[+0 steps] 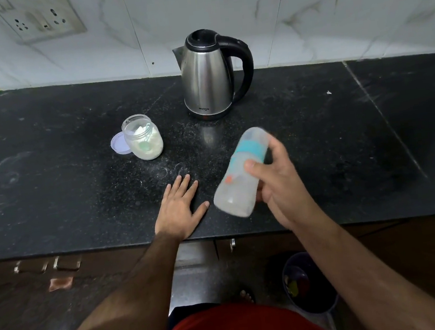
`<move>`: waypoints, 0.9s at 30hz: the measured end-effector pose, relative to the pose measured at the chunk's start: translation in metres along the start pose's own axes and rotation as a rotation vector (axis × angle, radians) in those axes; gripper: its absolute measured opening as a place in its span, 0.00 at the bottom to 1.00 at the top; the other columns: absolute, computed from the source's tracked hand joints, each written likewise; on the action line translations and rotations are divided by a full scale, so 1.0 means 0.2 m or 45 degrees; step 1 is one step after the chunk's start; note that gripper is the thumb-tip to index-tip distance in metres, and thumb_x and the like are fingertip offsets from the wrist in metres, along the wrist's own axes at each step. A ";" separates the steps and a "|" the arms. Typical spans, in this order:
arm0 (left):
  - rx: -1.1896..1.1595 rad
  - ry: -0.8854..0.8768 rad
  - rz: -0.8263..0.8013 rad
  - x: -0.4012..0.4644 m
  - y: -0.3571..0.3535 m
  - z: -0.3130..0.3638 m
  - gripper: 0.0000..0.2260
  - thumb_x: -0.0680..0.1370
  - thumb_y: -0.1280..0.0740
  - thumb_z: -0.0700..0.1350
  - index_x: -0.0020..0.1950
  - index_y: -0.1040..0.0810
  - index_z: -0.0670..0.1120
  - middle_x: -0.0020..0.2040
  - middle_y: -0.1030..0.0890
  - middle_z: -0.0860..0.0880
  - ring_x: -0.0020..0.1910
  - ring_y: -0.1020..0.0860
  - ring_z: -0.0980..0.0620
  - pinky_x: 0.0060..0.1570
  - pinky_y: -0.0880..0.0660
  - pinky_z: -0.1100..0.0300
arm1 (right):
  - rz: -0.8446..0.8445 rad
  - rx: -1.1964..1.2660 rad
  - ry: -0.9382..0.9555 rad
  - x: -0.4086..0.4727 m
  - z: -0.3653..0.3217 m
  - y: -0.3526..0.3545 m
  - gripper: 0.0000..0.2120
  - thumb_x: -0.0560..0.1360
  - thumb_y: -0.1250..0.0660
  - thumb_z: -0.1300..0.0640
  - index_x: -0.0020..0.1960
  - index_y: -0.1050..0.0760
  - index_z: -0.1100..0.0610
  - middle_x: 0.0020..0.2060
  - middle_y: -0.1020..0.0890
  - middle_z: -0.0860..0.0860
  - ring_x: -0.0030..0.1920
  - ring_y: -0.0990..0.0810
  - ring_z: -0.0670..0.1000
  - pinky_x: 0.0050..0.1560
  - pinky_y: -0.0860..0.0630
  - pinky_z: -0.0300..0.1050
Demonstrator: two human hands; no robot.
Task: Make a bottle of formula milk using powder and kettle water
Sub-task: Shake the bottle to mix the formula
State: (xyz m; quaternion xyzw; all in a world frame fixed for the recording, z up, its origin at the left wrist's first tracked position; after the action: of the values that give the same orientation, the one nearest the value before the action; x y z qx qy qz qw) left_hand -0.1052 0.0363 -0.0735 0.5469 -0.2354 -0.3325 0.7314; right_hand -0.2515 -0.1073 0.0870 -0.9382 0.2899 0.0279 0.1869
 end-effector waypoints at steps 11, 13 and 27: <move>-0.013 0.001 0.001 0.00 0.01 0.01 0.35 0.77 0.51 0.68 0.79 0.40 0.50 0.81 0.46 0.50 0.81 0.53 0.53 0.79 0.54 0.51 | -0.069 -0.051 -0.006 0.00 0.00 -0.01 0.35 0.71 0.30 0.58 0.75 0.39 0.48 0.49 0.15 0.46 0.50 0.15 0.51 0.48 0.19 0.53; -0.017 -0.001 0.006 0.00 0.01 0.01 0.36 0.76 0.52 0.68 0.79 0.40 0.50 0.81 0.45 0.50 0.81 0.53 0.52 0.79 0.54 0.51 | -0.076 -0.047 0.019 0.00 -0.01 -0.01 0.35 0.71 0.30 0.59 0.75 0.39 0.49 0.49 0.15 0.46 0.50 0.16 0.51 0.48 0.19 0.53; -0.003 0.005 0.007 0.00 0.01 0.01 0.36 0.77 0.53 0.69 0.79 0.40 0.51 0.81 0.46 0.51 0.81 0.54 0.53 0.79 0.54 0.50 | 0.166 0.171 0.139 0.01 -0.07 0.07 0.32 0.72 0.31 0.57 0.74 0.37 0.50 0.53 0.19 0.49 0.50 0.16 0.49 0.46 0.19 0.51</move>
State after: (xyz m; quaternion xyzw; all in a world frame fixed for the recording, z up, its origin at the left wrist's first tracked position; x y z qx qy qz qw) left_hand -0.1060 0.0361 -0.0717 0.5458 -0.2352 -0.3297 0.7335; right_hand -0.2585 -0.1235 0.0954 -0.9028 0.3613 -0.0308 0.2312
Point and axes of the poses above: each hand's wrist, its own x-axis towards the middle knuckle, its own y-axis out of the back of the hand, z = x × y, the point moved 8 cm from there along x, towards the middle knuckle
